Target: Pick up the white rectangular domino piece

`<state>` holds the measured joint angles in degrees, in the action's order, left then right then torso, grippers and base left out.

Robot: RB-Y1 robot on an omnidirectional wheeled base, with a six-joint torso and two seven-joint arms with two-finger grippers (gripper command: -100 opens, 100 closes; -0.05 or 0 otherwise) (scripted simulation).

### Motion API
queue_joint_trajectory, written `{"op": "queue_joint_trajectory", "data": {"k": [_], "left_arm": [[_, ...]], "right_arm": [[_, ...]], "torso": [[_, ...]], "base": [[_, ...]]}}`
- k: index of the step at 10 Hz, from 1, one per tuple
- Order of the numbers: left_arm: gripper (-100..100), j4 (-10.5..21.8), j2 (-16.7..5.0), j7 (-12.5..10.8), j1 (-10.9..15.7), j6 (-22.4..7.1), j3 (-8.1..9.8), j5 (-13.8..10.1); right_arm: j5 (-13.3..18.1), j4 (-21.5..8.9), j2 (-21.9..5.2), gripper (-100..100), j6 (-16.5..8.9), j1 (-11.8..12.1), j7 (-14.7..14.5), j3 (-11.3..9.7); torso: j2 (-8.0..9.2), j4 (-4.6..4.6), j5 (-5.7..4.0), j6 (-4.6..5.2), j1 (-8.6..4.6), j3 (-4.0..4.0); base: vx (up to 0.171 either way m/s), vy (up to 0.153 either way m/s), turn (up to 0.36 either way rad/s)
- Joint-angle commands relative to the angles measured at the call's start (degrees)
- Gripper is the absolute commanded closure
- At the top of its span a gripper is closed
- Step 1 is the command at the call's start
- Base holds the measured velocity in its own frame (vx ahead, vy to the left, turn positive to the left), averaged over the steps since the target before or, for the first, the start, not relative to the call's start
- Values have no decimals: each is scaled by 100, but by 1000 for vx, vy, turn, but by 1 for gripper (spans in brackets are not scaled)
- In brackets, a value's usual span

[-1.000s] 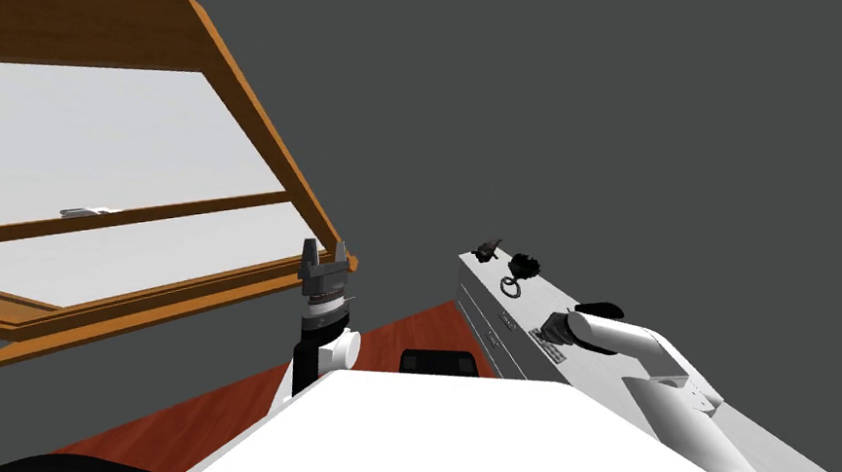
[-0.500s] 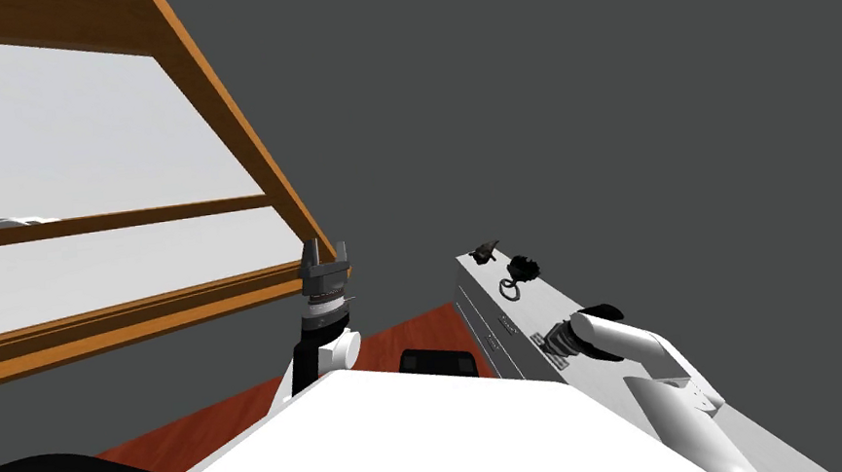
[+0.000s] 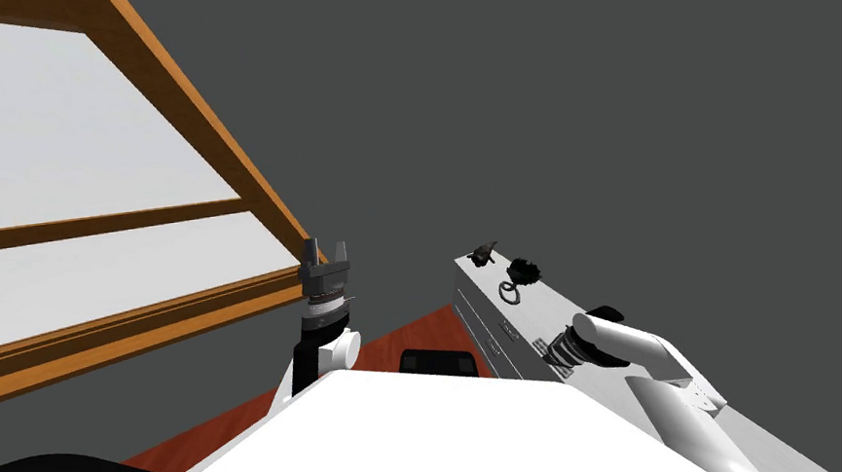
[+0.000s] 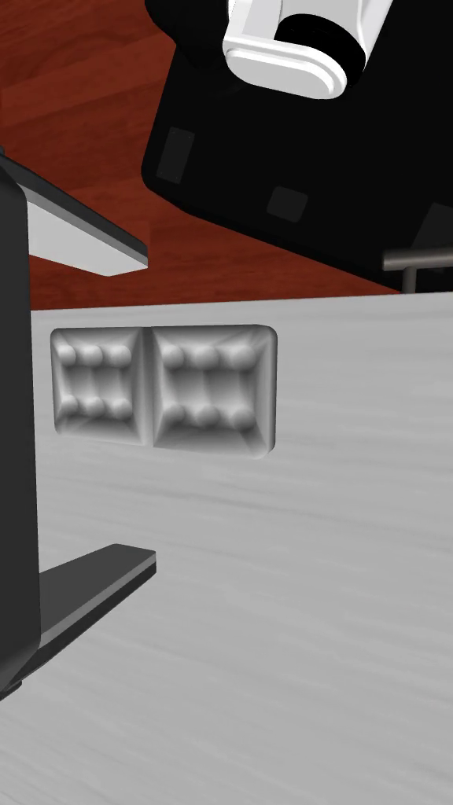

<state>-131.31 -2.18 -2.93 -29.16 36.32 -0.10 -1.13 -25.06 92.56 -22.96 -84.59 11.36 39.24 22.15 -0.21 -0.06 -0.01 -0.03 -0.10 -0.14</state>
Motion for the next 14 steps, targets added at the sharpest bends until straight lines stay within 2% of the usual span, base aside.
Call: {"op": "queue_joint_trajectory", "data": {"k": [1, 3, 4, 5, 6, 8, 9, 10, 14], "left_arm": [[0, 0, 0, 0, 0, 0, 0, 0], [0, 0, 0, 0, 0, 0, 0, 0], [0, 0, 0, 0, 0, 0, 0, 0], [0, 0, 0, 0, 1, 0, 0, 0], [0, 0, 0, 0, 1, 0, 0, 0], [0, 0, 0, 0, 1, 0, 0, 0], [0, 0, 0, 0, 1, 0, 0, 0], [0, 0, 0, 0, 1, 0, 0, 0], [0, 0, 0, 0, 1, 0, 0, 0]], "right_arm": [[-36, -99, -15, -100, -261, -24, 68, 31], [-77, -203, -43, -100, -472, -47, 117, 68], [-79, -159, -47, -100, -416, -36, 93, 70], [-81, -166, -49, 0, -439, -38, 99, 72], [-28, -355, 1, -100, -247, -59, 35, 40], [25, -545, 51, -100, -57, -81, -29, 8], [18, -503, 42, -100, -114, -85, -1, 8], [22, -515, 45, 100, -91, -86, -8, 5], [20, -513, 46, 100, -95, -86, -6, 6]], "torso": [[0, 0, 0, 0, 0, 0], [-1, 0, 0, 0, 1, -1], [1, 0, 0, 0, 1, 1], [11, 2, 0, -1, 1, 6], [19, 4, 0, -1, 0, 11], [20, 4, -1, -1, -1, 11], [20, 4, 0, -1, -1, 11], [22, 5, 0, -1, -1, 13], [23, 5, -2, -2, -6, 13]], "base": [[73, 4, -84], [62, 6, -64], [25, 4, -9], [0, 0, 0], [10, -1, -19], [13, 0, -13], [0, 0, 0], [0, 0, 0], [0, 0, 0]]}}
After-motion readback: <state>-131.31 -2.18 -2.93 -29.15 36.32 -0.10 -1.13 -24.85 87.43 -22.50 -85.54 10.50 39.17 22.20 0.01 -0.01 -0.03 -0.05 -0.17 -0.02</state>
